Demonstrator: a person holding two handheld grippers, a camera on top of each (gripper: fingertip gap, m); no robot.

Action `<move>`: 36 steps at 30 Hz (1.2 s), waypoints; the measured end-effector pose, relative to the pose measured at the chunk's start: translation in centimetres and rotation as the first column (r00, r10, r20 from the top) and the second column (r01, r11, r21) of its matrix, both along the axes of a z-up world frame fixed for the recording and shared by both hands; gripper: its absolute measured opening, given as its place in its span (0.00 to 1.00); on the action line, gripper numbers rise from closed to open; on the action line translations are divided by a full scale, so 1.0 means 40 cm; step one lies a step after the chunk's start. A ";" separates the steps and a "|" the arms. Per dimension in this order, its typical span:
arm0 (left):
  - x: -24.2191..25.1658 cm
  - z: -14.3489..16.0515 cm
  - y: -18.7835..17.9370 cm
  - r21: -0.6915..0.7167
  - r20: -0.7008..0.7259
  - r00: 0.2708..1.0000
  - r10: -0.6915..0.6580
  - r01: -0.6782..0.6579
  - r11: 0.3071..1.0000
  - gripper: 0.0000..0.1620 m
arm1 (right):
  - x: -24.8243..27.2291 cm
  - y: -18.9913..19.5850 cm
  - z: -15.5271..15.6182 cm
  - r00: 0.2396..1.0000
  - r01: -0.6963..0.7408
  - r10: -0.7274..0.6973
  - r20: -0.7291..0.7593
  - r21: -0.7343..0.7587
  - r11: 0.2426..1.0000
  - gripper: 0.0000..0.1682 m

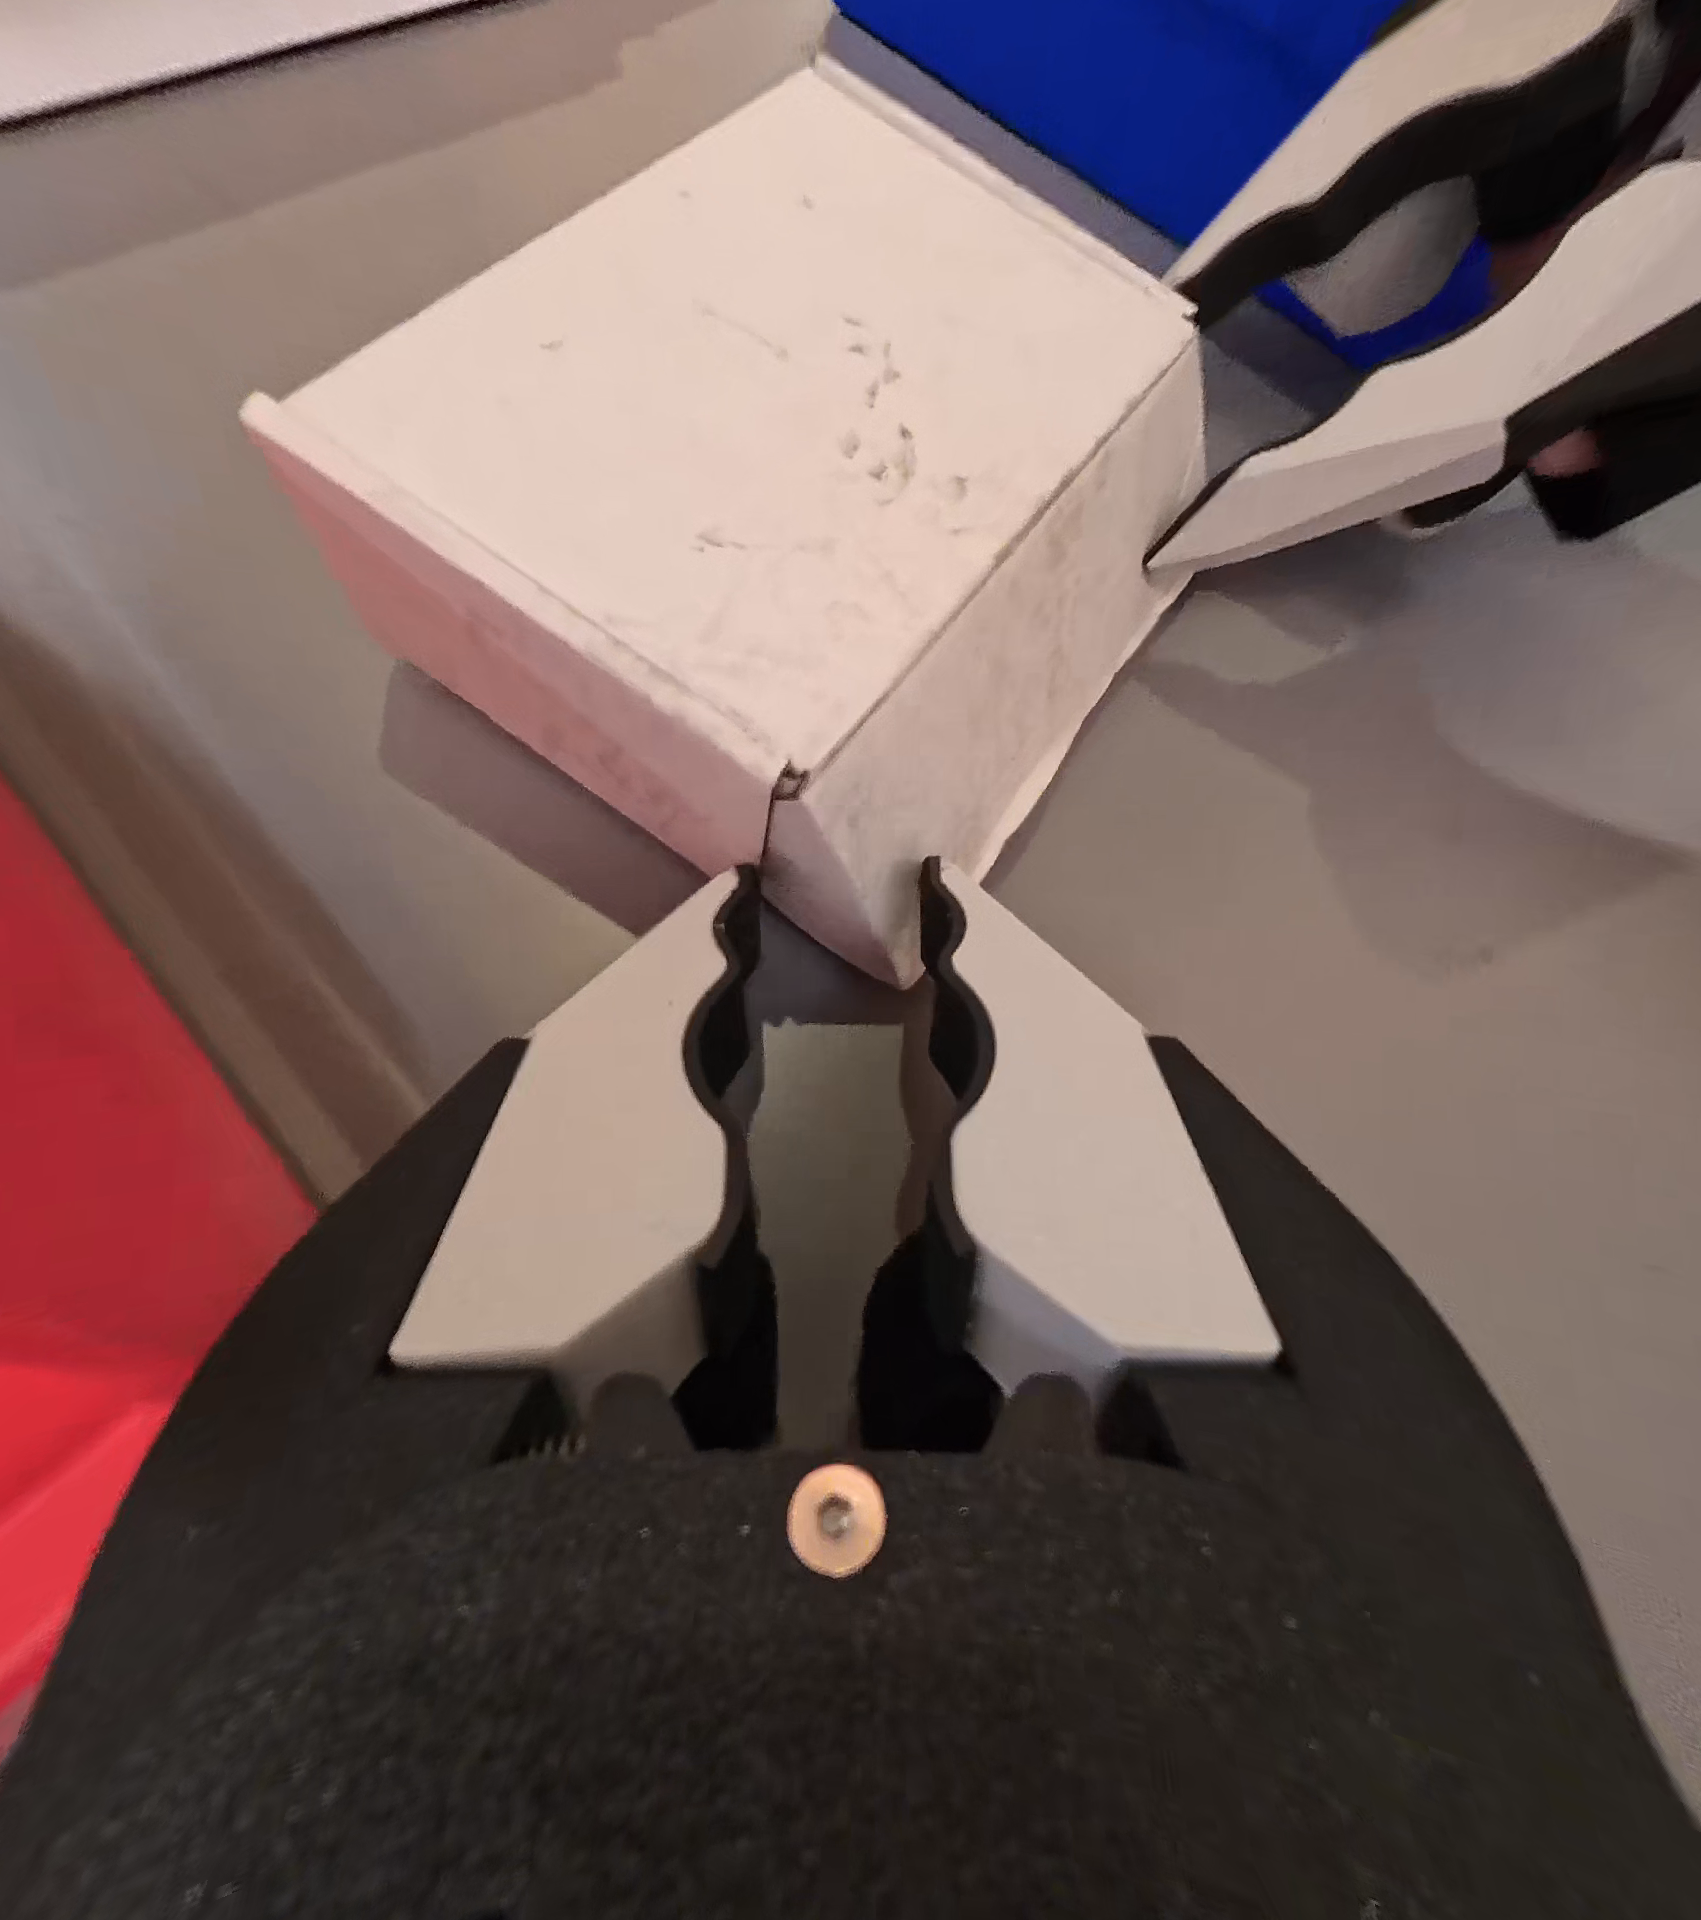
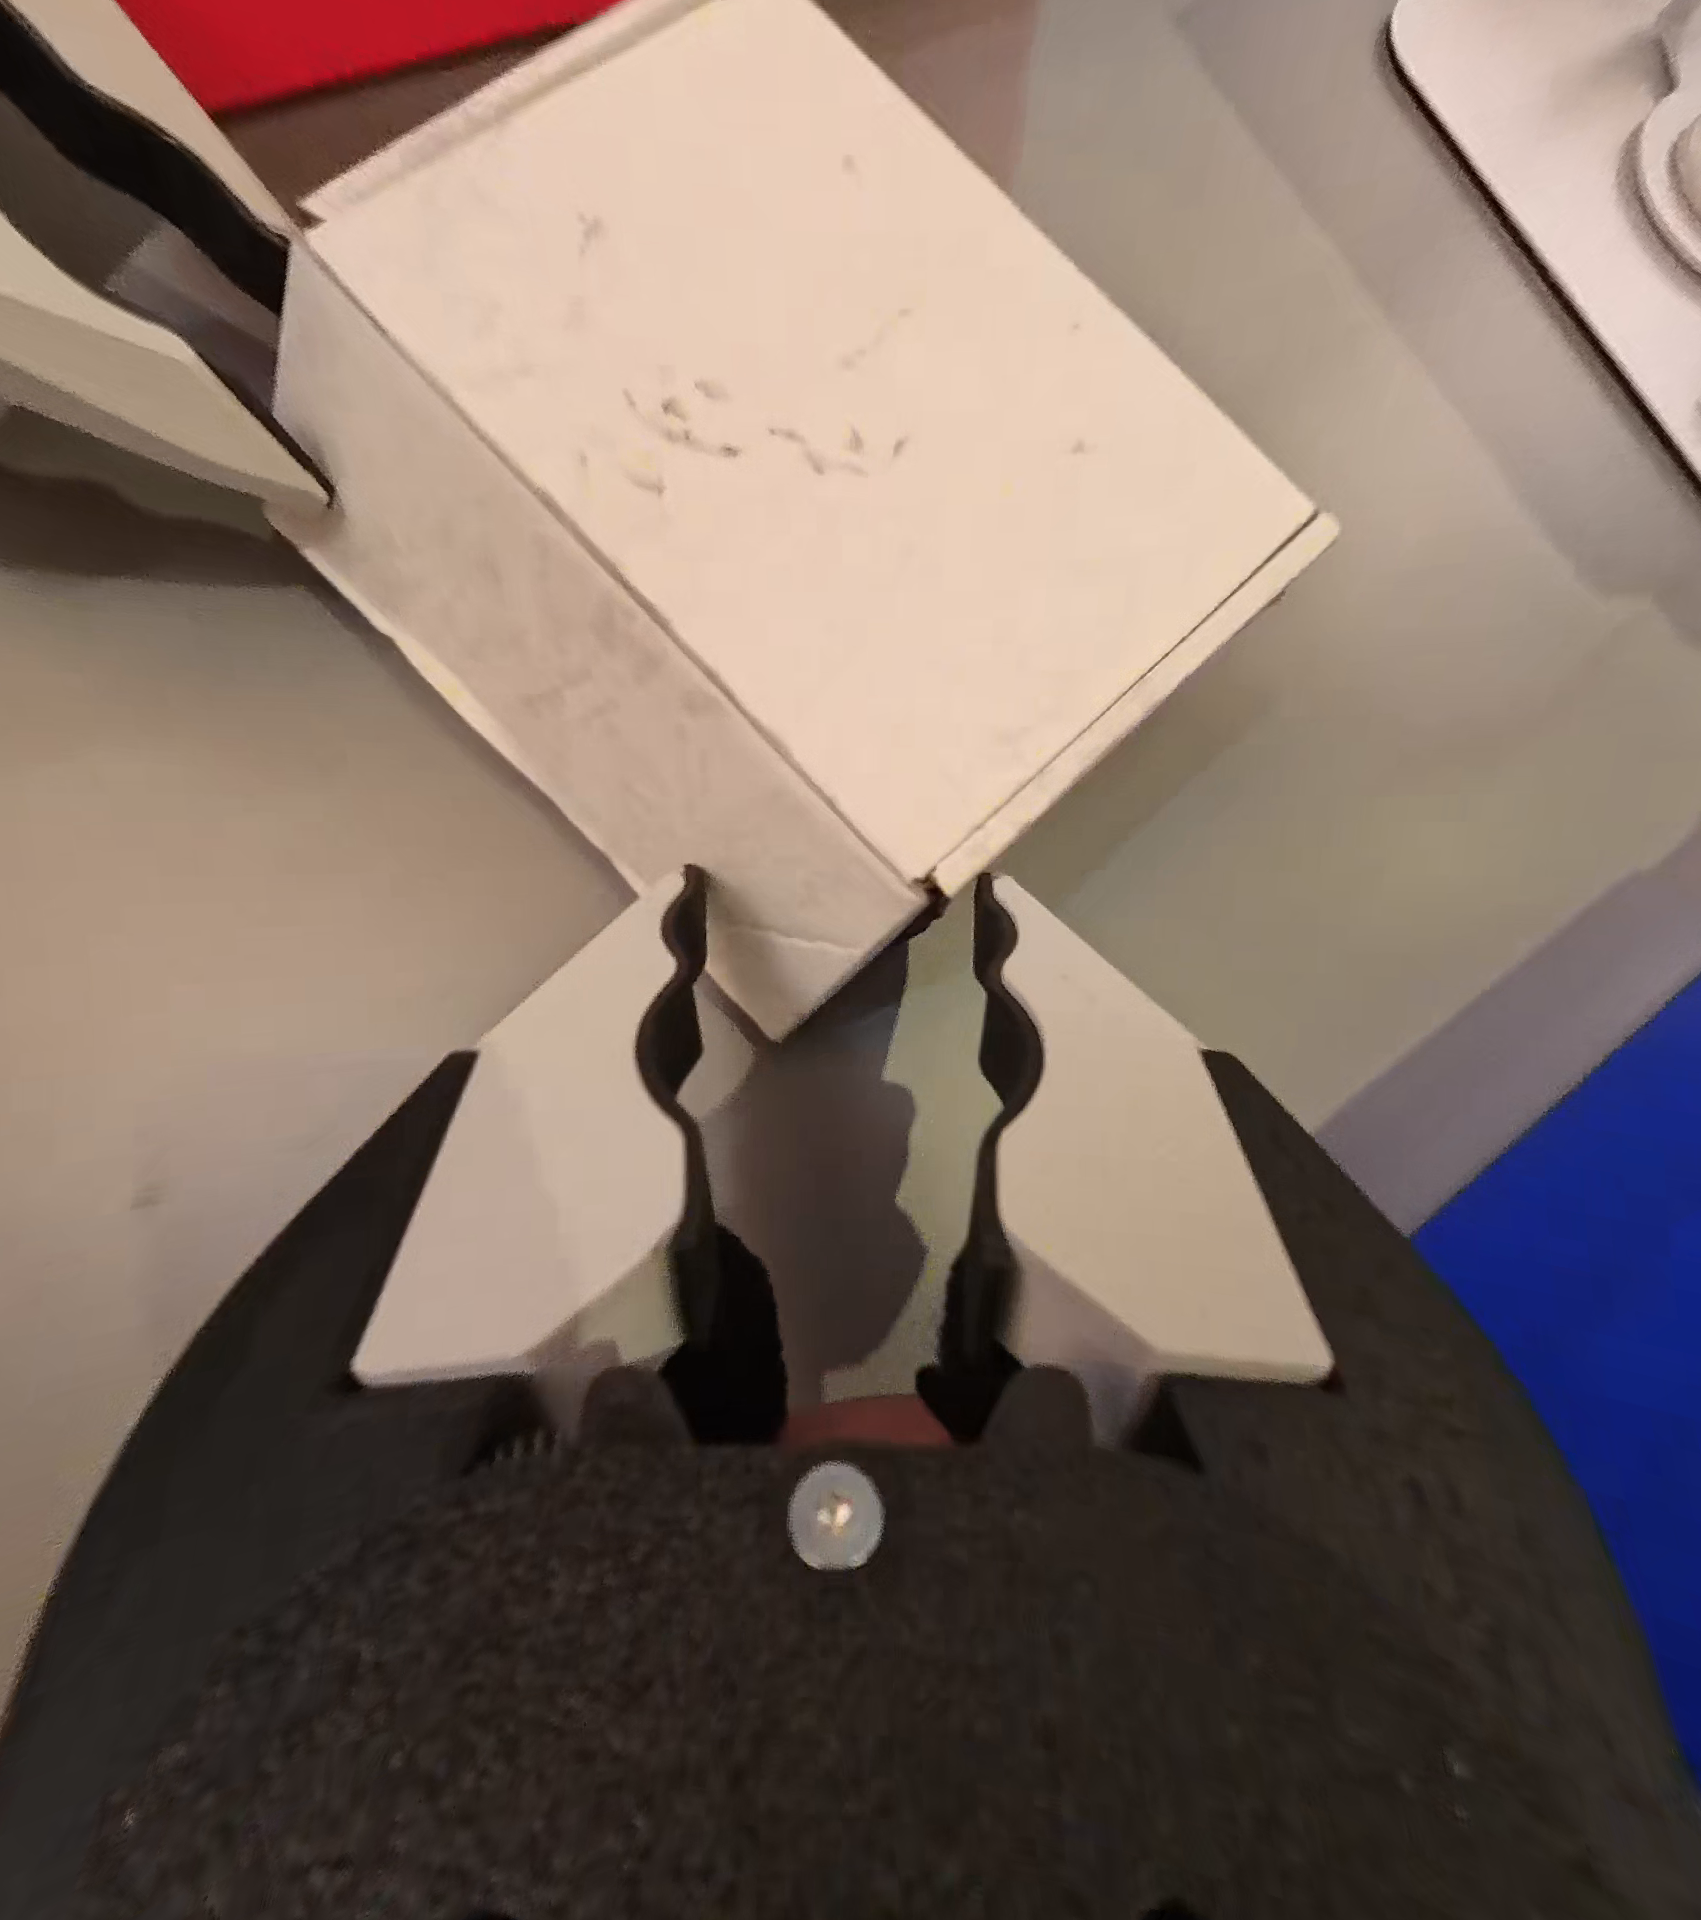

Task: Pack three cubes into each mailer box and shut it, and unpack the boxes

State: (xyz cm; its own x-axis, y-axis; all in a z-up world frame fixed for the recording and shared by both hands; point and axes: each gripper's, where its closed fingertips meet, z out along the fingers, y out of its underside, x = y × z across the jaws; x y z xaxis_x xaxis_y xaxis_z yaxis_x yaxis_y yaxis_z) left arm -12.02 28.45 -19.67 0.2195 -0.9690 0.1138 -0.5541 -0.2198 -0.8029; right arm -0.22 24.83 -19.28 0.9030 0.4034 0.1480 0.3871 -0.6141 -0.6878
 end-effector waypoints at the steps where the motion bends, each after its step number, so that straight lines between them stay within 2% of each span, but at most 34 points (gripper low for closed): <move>1: -0.001 -0.002 0.008 0.044 -0.014 1.000 0.011 -0.010 0.999 0.17 | 0.001 0.006 -0.001 1.000 0.002 -0.003 0.016 0.005 1.000 0.30; 5: -0.004 -0.013 0.035 0.190 -0.074 0.995 0.062 -0.047 0.981 0.13 | 0.005 0.027 -0.005 0.993 0.015 -0.020 0.115 0.045 0.999 0.24; 9: -0.006 -0.010 0.026 0.158 -0.075 0.996 0.050 -0.038 0.987 0.13 | 0.001 0.016 -0.003 0.996 0.045 -0.045 0.081 0.003 0.999 0.24; 15: -0.035 -0.001 -0.063 0.068 -0.074 0.995 -0.063 0.068 0.995 0.14 | -0.037 -0.104 0.000 0.991 0.002 0.006 0.131 -0.065 0.998 0.25; 19: -0.077 0.009 -0.157 0.052 -0.079 0.979 -0.189 0.193 0.980 0.16 | -0.088 -0.216 -0.002 0.999 -0.026 0.031 0.040 -0.105 0.994 0.28; 22: -0.102 0.011 -0.171 0.099 -0.115 0.969 -0.217 0.229 0.968 0.44 | -0.092 -0.280 0.007 0.998 -0.057 0.062 0.032 -0.143 0.988 0.53; 25: -0.085 0.014 -0.149 0.112 -0.113 0.966 -0.235 0.247 0.963 0.68 | -0.066 -0.265 0.039 0.993 -0.065 0.076 0.091 -0.122 0.990 0.67; 27: -0.058 0.008 -0.133 0.076 -0.117 0.961 -0.250 0.259 0.963 0.78 | -0.052 -0.224 0.037 0.980 -0.095 0.115 0.162 -0.122 0.988 0.76; 28: -0.045 0.005 -0.130 0.057 -0.112 0.957 -0.268 0.275 0.960 0.78 | -0.040 -0.198 0.031 0.966 -0.112 0.139 0.219 -0.131 0.985 0.79; 30: -0.028 -0.011 -0.130 0.029 -0.111 0.945 -0.308 0.313 0.949 0.77 | -0.018 -0.167 0.003 0.946 -0.105 0.169 0.277 -0.229 0.968 0.79; 32: -0.014 -0.018 -0.132 0.020 -0.081 0.940 -0.331 0.333 0.943 0.70 | -0.033 -0.155 -0.032 0.972 -0.110 0.165 0.169 -0.298 0.948 0.79; 33: -0.007 -0.013 -0.139 0.006 -0.046 0.939 -0.341 0.341 0.940 0.65 | -0.052 -0.147 -0.038 0.983 -0.134 0.164 0.084 -0.288 0.948 0.79; 34: -0.003 -0.008 -0.143 -0.005 -0.023 0.941 -0.338 0.338 0.941 0.65 | -0.066 -0.137 -0.041 0.988 -0.146 0.155 0.011 -0.264 0.953 0.78; 36: 0.001 -0.007 -0.134 0.010 -0.023 0.946 -0.322 0.322 0.947 0.59 | -0.070 -0.125 -0.053 0.989 -0.144 0.130 -0.075 -0.232 0.962 0.76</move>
State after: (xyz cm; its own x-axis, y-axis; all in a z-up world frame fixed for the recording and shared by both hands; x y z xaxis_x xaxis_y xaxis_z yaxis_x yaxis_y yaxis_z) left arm -12.00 23.10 -19.95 -0.1027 -0.9898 0.0991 -0.6103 -0.0160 -0.7920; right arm -3.01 19.83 -21.40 0.8410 0.5408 -0.0182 0.4421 -0.7060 -0.5533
